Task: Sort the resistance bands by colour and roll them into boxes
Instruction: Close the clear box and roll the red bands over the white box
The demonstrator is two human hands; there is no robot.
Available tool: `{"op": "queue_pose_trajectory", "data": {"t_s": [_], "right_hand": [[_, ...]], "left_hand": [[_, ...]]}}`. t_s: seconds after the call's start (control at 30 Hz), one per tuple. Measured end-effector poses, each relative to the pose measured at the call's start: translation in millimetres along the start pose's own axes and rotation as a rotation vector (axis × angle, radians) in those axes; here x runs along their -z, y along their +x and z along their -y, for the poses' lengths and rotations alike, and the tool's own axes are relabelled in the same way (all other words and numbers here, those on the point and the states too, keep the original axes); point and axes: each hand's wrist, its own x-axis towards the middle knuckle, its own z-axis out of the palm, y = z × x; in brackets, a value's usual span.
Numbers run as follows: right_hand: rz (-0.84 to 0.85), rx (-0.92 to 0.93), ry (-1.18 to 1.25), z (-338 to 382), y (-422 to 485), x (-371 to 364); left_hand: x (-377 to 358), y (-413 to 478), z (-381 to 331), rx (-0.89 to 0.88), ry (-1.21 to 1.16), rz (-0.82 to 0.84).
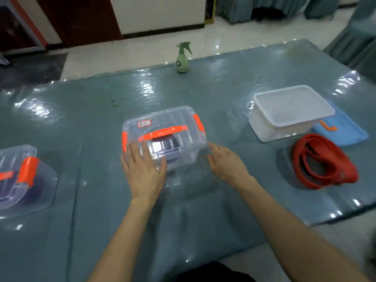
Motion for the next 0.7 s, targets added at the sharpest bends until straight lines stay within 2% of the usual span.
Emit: {"op": "queue_pose_trajectory", "data": {"t_s": [0.1, 0.2, 0.27, 0.33, 0.47, 0.7], "right_hand": [[0.150, -0.048, -0.170, -45.9, -53.5, -14.0], [0.221, -0.152, -0.205, -96.8, -93.8, -13.6], [0.187, -0.230, -0.203, -131.3, -104.2, -5.1], [0.116, -0.283, -0.207, -166.8, -105.2, 7.5], [0.000, -0.355, -0.215, -240.5, -90.9, 34.5], [-0.191, -0.434, -0.115, -381.1, -56.6, 76.5]], "left_hand": [[-17.7, -40.9, -54.7, -0.266, -0.044, 0.028], [-31.7, -75.5, -110.6, -0.378, -0.076, 0.237], [-42.1, -82.0, -139.7, -0.410, -0.034, 0.375], [-55.4, -79.7, -165.1, -0.447, 0.035, 0.444], [-88.7, -72.0, -217.3, -0.504, 0.059, 0.435], [-154.5, -91.5, -320.7, -0.395, 0.136, 0.634]]}}
